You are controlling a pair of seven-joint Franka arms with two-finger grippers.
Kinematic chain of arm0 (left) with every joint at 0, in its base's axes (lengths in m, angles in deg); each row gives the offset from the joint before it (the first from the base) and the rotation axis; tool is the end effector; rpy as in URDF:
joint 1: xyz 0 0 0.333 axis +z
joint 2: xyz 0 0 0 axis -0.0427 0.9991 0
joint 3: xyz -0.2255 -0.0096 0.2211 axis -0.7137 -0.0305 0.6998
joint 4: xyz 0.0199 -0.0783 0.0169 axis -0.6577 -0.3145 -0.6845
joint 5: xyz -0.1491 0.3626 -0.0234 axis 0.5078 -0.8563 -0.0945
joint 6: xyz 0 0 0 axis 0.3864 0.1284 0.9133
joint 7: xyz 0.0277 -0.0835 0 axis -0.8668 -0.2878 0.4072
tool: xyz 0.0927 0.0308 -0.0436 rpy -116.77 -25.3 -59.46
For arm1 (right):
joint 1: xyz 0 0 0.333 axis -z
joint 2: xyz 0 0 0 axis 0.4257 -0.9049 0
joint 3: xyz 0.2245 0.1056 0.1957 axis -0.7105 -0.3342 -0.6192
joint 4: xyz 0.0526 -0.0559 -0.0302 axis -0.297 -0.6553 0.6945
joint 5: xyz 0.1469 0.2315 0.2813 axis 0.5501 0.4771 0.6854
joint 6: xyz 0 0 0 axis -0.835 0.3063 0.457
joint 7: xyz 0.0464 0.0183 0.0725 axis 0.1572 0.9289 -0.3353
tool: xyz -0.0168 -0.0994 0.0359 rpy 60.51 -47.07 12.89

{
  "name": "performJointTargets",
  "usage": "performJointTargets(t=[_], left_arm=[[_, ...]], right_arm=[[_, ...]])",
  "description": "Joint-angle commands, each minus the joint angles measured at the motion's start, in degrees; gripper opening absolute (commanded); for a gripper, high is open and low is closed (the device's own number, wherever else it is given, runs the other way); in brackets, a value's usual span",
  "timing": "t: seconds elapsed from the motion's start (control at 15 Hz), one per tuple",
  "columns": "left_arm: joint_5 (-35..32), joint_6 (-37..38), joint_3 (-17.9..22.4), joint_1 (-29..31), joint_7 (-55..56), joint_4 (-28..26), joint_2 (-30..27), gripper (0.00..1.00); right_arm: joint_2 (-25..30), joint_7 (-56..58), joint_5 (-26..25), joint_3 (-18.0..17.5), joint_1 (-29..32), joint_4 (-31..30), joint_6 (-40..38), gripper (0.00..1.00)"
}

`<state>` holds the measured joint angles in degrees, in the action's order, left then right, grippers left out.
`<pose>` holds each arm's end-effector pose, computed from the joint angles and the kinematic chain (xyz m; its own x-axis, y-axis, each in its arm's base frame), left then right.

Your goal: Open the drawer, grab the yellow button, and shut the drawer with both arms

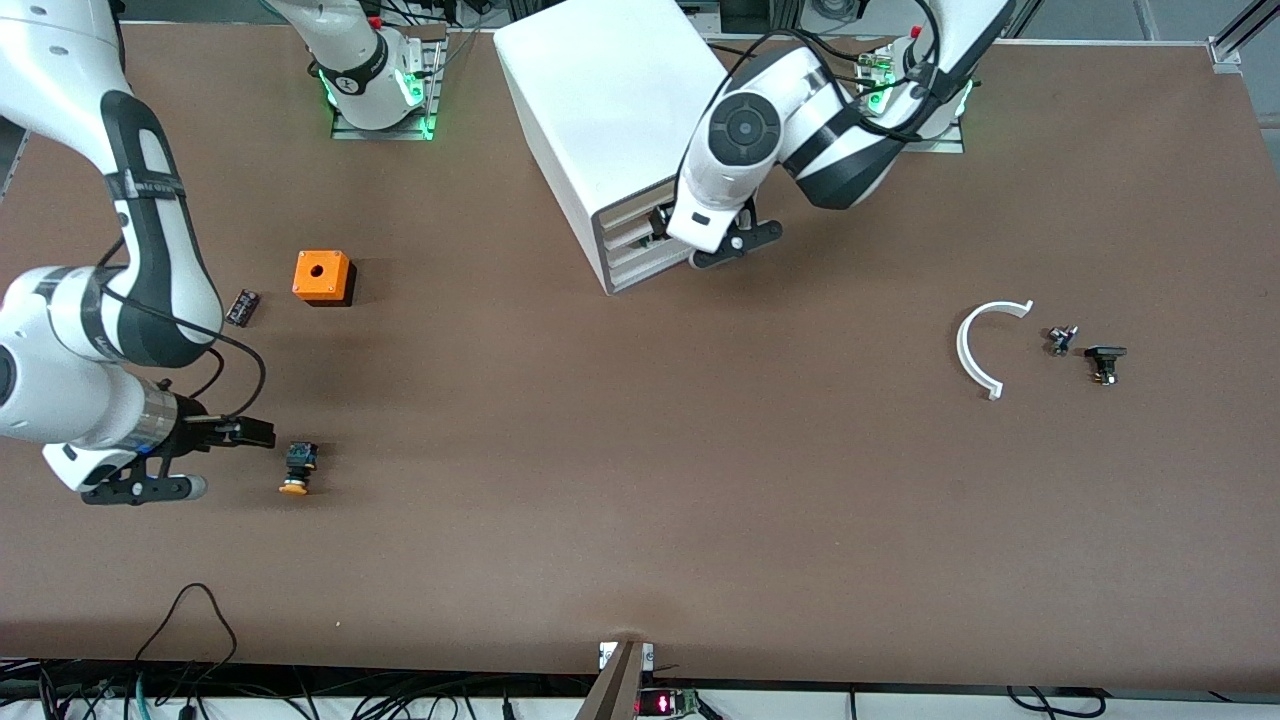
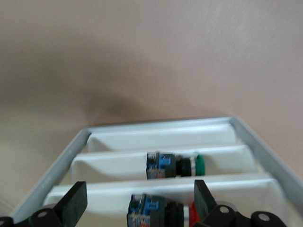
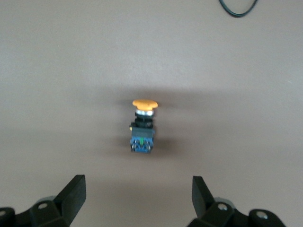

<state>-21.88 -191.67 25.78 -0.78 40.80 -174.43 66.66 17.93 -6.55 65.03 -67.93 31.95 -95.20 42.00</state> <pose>0.4365 -0.4117 0.3615 0.8649 0.3940 -0.3111 0.4089 -0.9124 -0.0188 0.7100 -0.0292 0.3469 0.9983 0.0526 -0.0240 0.0526 -0.9986 -0.0010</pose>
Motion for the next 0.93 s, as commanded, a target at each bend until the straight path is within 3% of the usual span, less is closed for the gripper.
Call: performJointTargets(t=[0.0, 0.33, 0.87], left_arm=[[0.6, 3.5, -0.4, 4.8, -6.6, 3.2, -0.4, 0.99], [-3.2, 13.7, -0.3, 11.1, -21.6, 12.3, -0.3, 0.99], [-15.7, 20.1, -0.3, 18.7, -48.2, 20.2, -0.3, 0.99]], right_arm=[[5.6, -3.2, -2.4, -0.6, -0.8, -1.2, -5.2, 0.99], [15.2, -4.7, -1.8, -1.3, -1.3, -1.0, -14.7, 0.99], [29.6, -9.8, 2.2, -1.7, -1.2, -0.8, -23.3, 0.99]])
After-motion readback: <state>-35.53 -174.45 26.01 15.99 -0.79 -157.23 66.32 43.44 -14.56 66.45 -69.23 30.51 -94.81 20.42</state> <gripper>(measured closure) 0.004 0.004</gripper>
